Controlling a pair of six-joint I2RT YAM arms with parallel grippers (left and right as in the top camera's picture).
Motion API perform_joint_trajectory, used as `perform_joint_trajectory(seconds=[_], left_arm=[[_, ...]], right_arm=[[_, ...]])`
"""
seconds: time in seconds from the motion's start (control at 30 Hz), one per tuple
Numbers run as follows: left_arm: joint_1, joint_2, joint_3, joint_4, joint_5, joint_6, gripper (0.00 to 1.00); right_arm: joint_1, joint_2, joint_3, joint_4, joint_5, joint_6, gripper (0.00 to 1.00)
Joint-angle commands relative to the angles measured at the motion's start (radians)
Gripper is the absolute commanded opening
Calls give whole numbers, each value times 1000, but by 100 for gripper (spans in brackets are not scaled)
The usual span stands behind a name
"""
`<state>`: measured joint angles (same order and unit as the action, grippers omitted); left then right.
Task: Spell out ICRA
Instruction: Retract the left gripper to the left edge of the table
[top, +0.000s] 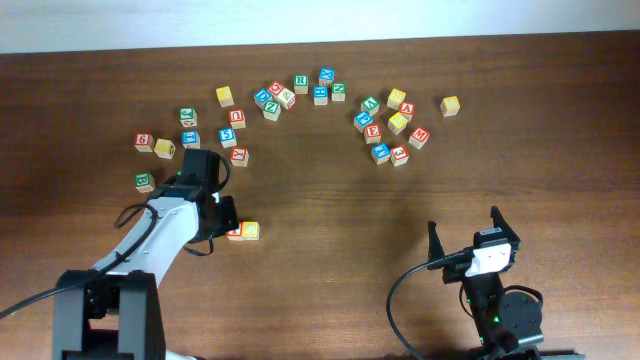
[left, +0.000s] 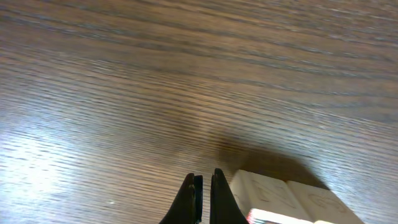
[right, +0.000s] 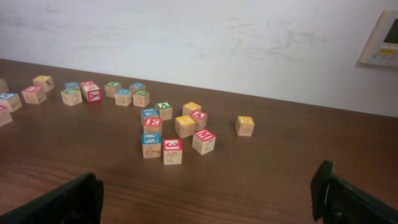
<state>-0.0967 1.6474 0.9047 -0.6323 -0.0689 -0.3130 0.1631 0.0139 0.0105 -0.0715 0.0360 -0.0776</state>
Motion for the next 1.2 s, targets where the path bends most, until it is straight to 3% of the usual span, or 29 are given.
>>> perform_joint_trajectory(seconds=[0.0,0.33,0.6,0.67,0.77,1.17], left_arm=[[25,-11,-10,-11,-70,-16,0],[290,-11,-6,8,-67,-64,0],[414,-11,-6,49,-68,-64,15],[431,-11,-6,48,-70,-64,40],[436,-11,-6,37,-70,-64,99],[436,-11,-6,37,-70,-64,99]], right_arm=[[-7,-8,-5,-8,1,12,98],[-7,-8,-5,-8,1,12,98],[-7,-8,-5,-8,1,12,98],[-7,-8,-5,-8,1,12,98],[-7,-8,-5,-8,1,12,98],[-7,-8,-5,-8,1,12,98]])
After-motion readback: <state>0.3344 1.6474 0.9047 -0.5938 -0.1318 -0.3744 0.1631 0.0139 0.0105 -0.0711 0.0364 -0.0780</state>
